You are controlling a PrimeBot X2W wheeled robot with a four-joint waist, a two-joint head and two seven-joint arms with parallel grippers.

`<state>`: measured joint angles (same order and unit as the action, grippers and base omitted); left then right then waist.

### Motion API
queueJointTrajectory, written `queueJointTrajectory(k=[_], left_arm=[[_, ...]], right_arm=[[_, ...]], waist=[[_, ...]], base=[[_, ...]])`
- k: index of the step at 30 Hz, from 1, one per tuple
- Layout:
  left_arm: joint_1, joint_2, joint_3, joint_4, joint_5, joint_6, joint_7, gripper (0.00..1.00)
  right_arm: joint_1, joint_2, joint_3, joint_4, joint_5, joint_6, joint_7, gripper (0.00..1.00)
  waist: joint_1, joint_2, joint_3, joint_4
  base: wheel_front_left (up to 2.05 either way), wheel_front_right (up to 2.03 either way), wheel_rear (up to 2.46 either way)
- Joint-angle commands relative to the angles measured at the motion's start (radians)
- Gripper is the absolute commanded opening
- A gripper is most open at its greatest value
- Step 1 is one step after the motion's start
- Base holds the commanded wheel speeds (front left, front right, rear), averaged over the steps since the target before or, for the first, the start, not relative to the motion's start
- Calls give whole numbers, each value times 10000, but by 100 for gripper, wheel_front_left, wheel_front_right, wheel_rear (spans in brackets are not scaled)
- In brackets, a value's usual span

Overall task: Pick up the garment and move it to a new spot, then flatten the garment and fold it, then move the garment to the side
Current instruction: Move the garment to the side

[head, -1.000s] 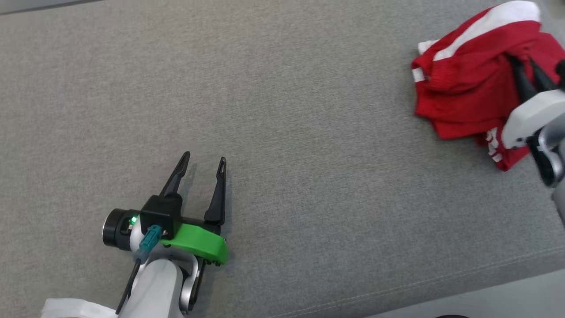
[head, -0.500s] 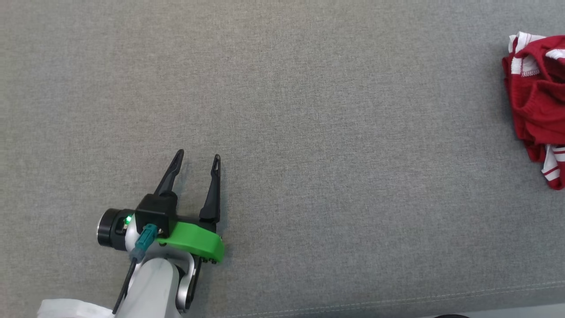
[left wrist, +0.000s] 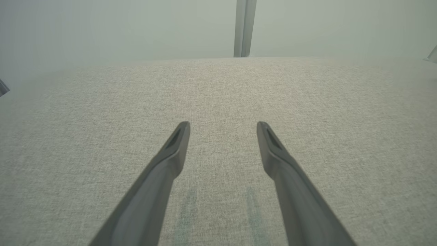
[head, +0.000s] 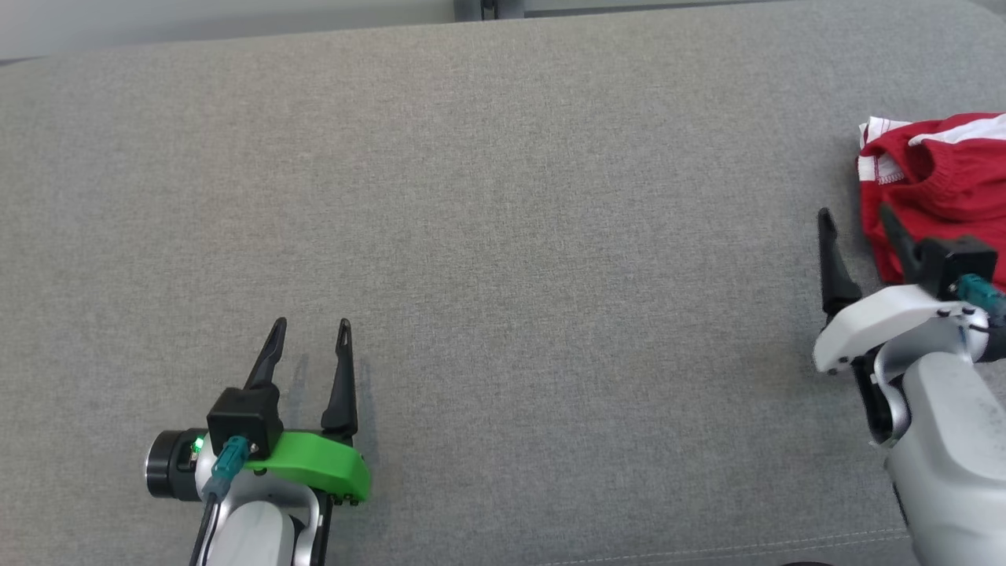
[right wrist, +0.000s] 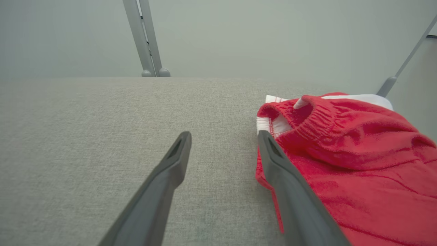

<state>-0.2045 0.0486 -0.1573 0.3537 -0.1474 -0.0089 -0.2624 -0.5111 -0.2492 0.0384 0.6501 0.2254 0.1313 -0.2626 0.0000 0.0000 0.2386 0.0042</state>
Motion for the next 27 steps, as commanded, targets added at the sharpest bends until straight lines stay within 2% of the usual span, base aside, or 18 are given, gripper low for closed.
queueJointTrajectory(k=[1, 8, 13, 27], left_arm=[[168, 44, 87, 19, -43, 48, -26, 100], [659, 44, 504, -12, -147, 94, -26, 100], [1037, 42, 827, 61, 7, 33, -26, 100], [1593, 41, 1266, 165, 156, -31, -26, 100]], right_arm=[[213, 98, 38, -108, -36, -14, -20, 100], [1300, 1107, 330, -1020, -140, -12, -21, 100], [1961, 1510, 306, -1470, -177, -12, -22, 100], [2990, 1851, 899, -2570, -596, -12, -21, 100]], waist=[[0, 0, -372, 186], [0, 0, -980, 538], [0, 0, -1376, 586], [0, 0, -2102, 502]], base=[[0, 0, 0], [0, 0, 0], [0, 0, 0], [0, 0, 0]])
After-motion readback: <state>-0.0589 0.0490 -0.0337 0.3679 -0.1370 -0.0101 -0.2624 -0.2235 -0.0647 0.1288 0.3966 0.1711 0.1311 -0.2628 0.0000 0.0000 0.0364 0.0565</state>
